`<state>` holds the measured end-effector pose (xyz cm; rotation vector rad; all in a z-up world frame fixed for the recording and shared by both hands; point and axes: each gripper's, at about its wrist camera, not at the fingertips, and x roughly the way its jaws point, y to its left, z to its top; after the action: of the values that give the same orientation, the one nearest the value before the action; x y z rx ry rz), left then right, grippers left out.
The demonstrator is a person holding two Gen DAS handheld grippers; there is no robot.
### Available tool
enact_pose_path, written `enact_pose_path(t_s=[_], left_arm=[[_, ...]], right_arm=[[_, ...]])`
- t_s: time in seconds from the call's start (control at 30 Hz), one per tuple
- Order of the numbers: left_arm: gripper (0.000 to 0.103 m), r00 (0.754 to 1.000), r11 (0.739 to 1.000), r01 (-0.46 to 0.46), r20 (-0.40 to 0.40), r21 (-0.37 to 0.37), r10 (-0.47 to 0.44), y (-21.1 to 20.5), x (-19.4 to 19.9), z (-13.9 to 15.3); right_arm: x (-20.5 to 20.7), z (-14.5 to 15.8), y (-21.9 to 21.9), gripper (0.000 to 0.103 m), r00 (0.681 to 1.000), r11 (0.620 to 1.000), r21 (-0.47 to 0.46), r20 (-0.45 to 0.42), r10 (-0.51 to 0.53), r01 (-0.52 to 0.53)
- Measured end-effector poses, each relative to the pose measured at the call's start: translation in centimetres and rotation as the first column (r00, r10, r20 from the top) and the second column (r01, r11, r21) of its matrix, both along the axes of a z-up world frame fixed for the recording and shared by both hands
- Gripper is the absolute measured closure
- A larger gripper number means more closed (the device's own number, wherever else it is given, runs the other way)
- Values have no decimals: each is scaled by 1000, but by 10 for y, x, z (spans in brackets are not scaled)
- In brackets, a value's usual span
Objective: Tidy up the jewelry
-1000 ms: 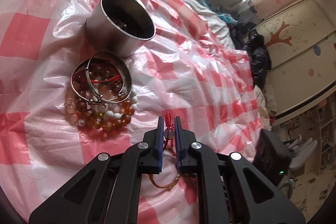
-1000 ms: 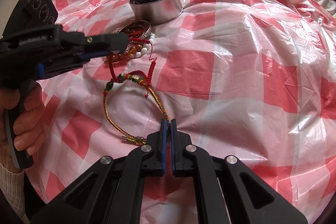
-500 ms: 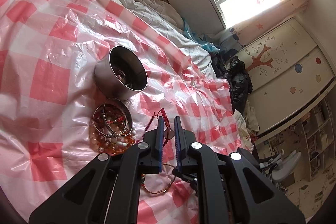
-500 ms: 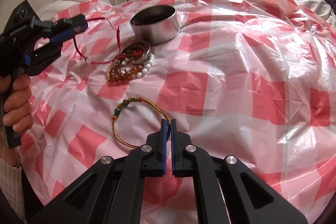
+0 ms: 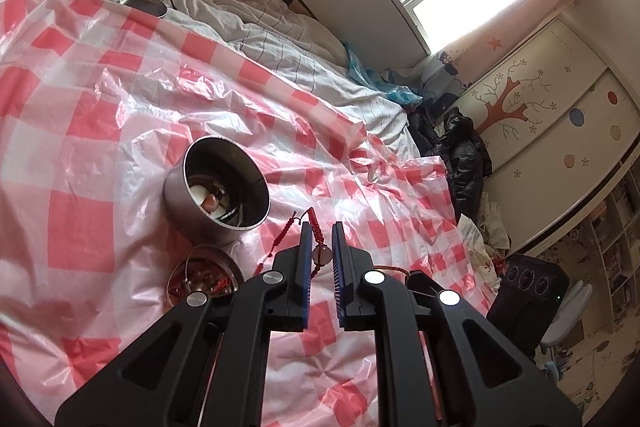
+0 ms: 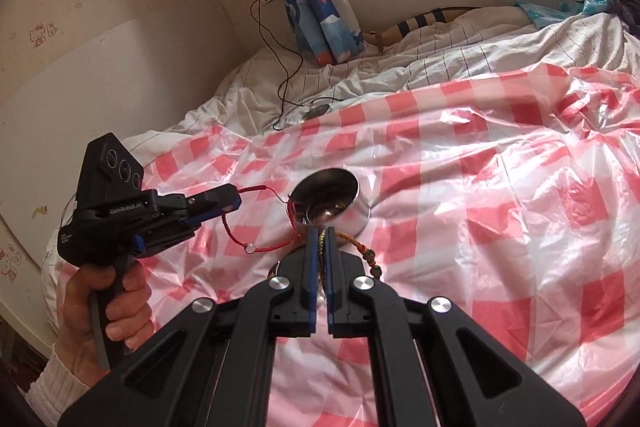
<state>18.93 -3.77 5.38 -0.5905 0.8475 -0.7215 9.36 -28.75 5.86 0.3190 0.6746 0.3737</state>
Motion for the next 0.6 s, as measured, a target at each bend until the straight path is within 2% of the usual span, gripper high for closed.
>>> enact_pose_path(t_s=[0.2,0.3,0.33,0.4,0.47,0.5,0.57,0.6], left_arm=[[94,1000,999,-8,-24,-38,7,-8,44,-8],[94,999,1000,-6,-51,-18,6,-15,65,-20],[94,998,1000,-10,-58,11,11,-19,71,-24],[94,997,987,-21,-70,157,33,-29,82,-32],[94,993,947,-10,-110,322,48,-39,94,-43],[93,992,925,-9,-110,380,55,-42,96,-45],[87,995,910,-13,-89,414,55,-40,93,-40],[78,996,910,-28,-67,414,61,-35,89,-33]], right_arm=[[31,18,9,99,999,1000,3,47,20,-20],[45,21,13,99,998,1000,1,56,30,-30],[49,21,14,99,998,999,-3,57,36,-36],[56,21,18,99,997,999,-12,59,46,-46],[63,19,22,99,997,998,-21,57,55,-54],[66,18,24,99,997,998,-25,56,58,-57],[76,15,28,99,997,997,-26,46,68,-67],[80,13,30,99,997,997,-22,41,71,-71]])
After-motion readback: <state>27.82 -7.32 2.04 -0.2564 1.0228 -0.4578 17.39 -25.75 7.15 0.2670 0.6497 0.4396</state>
